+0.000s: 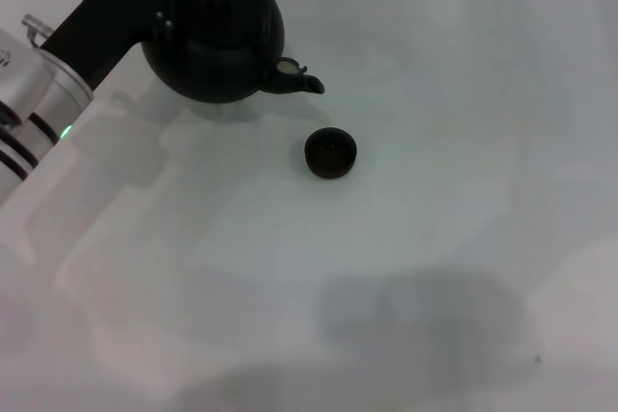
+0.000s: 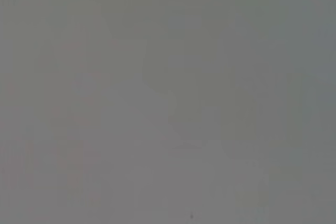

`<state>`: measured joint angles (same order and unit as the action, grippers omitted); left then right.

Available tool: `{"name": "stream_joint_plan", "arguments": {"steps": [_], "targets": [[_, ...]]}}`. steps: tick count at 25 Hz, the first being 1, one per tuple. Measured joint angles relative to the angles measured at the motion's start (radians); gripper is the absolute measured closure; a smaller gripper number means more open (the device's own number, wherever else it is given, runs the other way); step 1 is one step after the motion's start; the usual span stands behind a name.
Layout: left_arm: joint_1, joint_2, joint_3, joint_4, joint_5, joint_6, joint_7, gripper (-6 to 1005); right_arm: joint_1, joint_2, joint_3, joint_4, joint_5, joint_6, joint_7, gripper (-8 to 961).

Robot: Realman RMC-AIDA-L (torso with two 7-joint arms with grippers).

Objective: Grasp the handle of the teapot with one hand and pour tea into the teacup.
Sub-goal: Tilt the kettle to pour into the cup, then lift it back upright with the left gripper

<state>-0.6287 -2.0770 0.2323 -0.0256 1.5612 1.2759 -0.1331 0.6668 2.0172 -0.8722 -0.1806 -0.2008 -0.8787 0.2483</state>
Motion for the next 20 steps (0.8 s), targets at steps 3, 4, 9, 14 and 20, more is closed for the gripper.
{"name": "stream_joint_plan", "arguments": {"steps": [3,4,9,14,20], "targets": [[-0.013,0.0,0.001,0.008,0.021,0.0,0.024,886,0.0,0.0,0.0,0.002,0.0,0.0,0.0,128],[-0.017,0.0,0.001,0.012,0.029,0.0,0.03,886,0.0,0.0,0.0,0.004,0.0,0.0,0.0,128],[-0.025,0.0,0.002,0.035,0.081,0.002,0.069,887,0.0,0.0,0.001,0.007,0.001,0.0,0.0,128],[-0.029,0.0,0.004,0.036,0.103,0.006,0.119,888,0.0,0.0,0.002,0.008,0.001,0.0,0.0,129],[-0.037,0.0,0.027,0.039,0.106,0.016,0.121,891,0.001,0.0,0.003,0.011,0.002,0.0,0.0,129]]}}
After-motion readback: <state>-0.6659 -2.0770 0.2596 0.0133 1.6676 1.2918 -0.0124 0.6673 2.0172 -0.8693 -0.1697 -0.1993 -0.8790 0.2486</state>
